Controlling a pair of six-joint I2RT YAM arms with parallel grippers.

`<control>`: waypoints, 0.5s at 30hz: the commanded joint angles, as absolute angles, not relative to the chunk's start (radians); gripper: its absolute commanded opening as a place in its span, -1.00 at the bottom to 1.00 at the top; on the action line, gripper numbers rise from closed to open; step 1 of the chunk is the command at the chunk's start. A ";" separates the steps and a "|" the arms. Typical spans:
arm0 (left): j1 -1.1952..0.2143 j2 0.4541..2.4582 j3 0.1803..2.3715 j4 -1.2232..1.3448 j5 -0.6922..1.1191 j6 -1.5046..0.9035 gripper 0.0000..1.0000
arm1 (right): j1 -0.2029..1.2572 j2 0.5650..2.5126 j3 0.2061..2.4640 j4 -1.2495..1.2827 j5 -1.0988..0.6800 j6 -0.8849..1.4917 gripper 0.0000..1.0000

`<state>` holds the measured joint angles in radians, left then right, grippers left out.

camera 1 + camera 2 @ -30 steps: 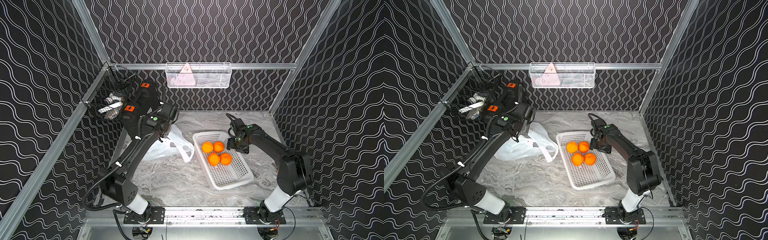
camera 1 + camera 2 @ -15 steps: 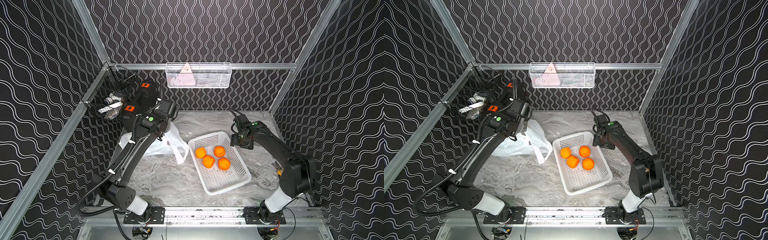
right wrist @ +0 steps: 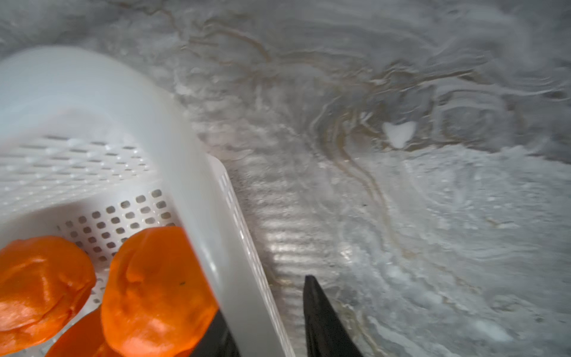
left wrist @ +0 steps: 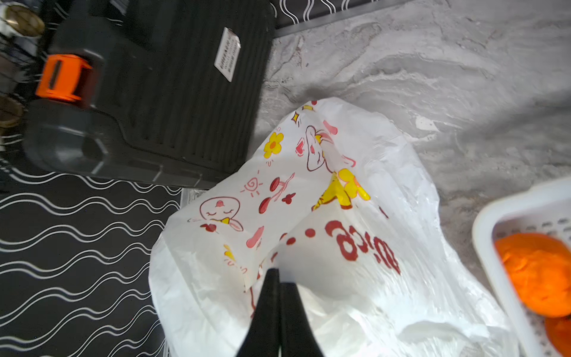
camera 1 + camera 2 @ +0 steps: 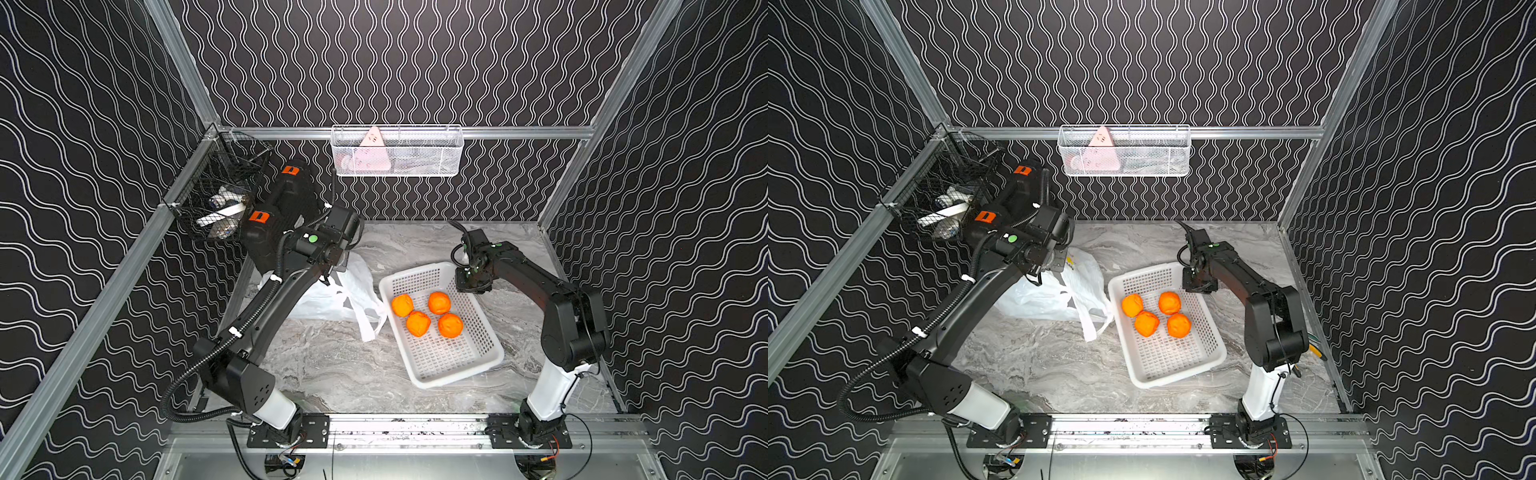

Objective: Place the oranges into plastic bags & tie knots
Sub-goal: Move the basket to the center of the board.

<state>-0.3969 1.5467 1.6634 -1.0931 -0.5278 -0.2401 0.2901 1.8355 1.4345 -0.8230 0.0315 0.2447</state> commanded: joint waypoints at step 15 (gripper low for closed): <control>-0.572 1.632 1.514 -0.960 -0.250 -0.378 -1.00 | 0.062 1.809 1.458 -0.748 0.268 -0.012 -0.62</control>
<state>-0.5709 1.6249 1.5204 -1.0225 -0.2943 -0.3294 0.0803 1.7916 1.4433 -0.7864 0.1986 0.0990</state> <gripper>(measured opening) 0.060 0.195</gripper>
